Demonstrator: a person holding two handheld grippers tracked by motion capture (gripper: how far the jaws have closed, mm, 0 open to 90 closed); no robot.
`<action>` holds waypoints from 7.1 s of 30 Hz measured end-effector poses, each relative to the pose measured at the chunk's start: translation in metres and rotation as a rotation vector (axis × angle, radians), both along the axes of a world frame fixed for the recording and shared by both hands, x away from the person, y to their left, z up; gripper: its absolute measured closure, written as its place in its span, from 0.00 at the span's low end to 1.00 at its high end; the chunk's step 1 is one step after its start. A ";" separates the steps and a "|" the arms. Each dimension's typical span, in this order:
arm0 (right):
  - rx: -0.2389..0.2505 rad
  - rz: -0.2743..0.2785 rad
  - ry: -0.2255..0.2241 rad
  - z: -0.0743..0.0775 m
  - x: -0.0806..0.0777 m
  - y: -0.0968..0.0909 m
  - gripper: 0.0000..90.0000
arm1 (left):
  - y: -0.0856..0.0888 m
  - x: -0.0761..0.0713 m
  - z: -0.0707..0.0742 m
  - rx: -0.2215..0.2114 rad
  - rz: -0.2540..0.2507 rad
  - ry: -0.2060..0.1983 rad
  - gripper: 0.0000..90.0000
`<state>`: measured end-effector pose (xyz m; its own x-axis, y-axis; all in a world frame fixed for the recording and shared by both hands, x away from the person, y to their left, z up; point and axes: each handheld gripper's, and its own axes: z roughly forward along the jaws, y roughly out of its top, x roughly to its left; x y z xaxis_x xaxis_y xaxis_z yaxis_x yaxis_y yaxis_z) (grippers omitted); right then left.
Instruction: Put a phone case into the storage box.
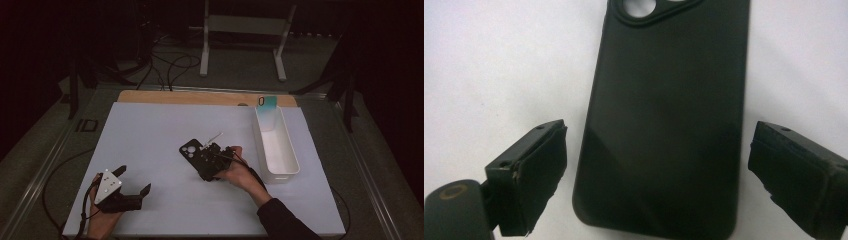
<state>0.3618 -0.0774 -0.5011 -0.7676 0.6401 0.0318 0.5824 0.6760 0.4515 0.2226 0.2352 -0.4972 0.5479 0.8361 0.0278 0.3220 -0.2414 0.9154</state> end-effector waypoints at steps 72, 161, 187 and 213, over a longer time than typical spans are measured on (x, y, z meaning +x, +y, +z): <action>0.293 0.022 -0.289 0.070 -0.052 -0.016 0.16 | -0.066 0.039 0.051 -0.152 -0.106 0.116 0.11; 0.518 0.051 -0.423 0.102 -0.073 -0.017 0.09 | -0.110 0.049 0.049 -0.186 -0.216 0.158 0.95; 0.582 0.017 -0.410 0.115 -0.065 0.007 0.09 | -0.117 0.044 0.048 -0.185 -0.228 0.147 0.95; 0.567 -0.036 -0.385 0.108 -0.062 0.017 0.14 | -0.122 0.041 0.048 -0.181 -0.226 0.137 0.94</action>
<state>0.2995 -0.0599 -0.3934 -0.7701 0.6303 0.0984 0.3268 0.2574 0.9094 0.2638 0.1137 -0.4489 0.7084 0.6779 -0.1967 0.4019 -0.1583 0.9019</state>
